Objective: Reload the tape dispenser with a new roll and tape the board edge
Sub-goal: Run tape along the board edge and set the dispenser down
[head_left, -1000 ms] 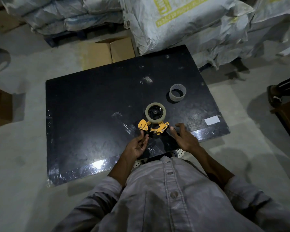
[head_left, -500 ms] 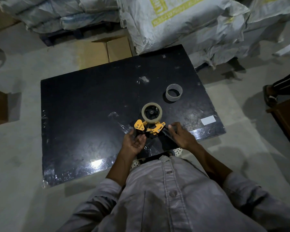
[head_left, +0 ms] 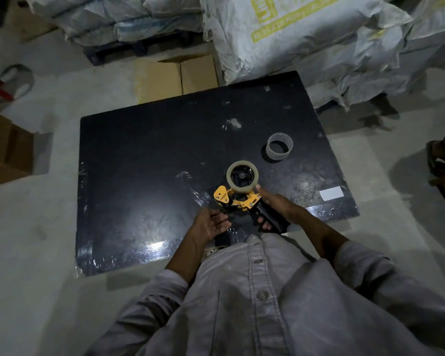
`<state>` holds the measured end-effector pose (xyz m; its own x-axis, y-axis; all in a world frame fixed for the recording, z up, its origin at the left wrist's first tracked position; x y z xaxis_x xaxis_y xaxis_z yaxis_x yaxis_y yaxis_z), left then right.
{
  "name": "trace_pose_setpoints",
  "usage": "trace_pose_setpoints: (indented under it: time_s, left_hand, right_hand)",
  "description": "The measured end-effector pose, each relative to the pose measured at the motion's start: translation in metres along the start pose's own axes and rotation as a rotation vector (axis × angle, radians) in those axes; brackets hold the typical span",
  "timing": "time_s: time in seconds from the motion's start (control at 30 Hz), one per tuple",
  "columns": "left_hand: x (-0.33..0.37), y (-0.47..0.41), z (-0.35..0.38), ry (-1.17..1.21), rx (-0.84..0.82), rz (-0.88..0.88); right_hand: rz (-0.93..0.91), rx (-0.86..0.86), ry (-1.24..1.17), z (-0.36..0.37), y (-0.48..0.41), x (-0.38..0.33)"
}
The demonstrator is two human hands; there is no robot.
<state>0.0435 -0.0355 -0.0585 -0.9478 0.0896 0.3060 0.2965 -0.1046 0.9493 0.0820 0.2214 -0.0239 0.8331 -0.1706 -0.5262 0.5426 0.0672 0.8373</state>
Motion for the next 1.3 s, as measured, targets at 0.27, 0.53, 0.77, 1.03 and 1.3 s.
trace_pose_setpoints:
  time_s: [0.27, 0.53, 0.77, 1.03, 1.3]
  left_hand:
    - [-0.001, 0.004, -0.008, -0.043, -0.027, -0.087]
    - [0.010, -0.004, -0.008, 0.038, 0.012, -0.058]
    - [0.033, -0.007, -0.047, -0.274, 0.057, 0.017]
    - [0.142, -0.008, -0.038, -1.350, 0.341, 0.572]
    - [0.183, -0.017, 0.010, -1.684, 0.596, 0.645]
  right_hand:
    - [0.085, -0.175, -0.123, -0.004, -0.027, 0.013]
    - [0.163, -0.145, -0.159, -0.017, -0.025, 0.023]
    - [0.142, -0.022, -0.158, -0.050, -0.003, 0.026]
    - [-0.214, 0.042, -0.224, -0.047, 0.019, 0.031]
    - [-0.284, 0.111, -0.167, -0.024, -0.001, 0.049]
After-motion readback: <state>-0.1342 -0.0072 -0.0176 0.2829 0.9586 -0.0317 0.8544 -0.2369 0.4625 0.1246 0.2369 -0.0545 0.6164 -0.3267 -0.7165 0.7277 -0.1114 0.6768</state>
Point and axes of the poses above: each hand's wrist, its own y-axis away from the middle knuckle, its own z-axis out of the palm, x = y × z, the point moved 5 cm from there along -y, towards the middle knuckle, and after that the axes turned 15 degrees about -y, right-handed, at the moved point
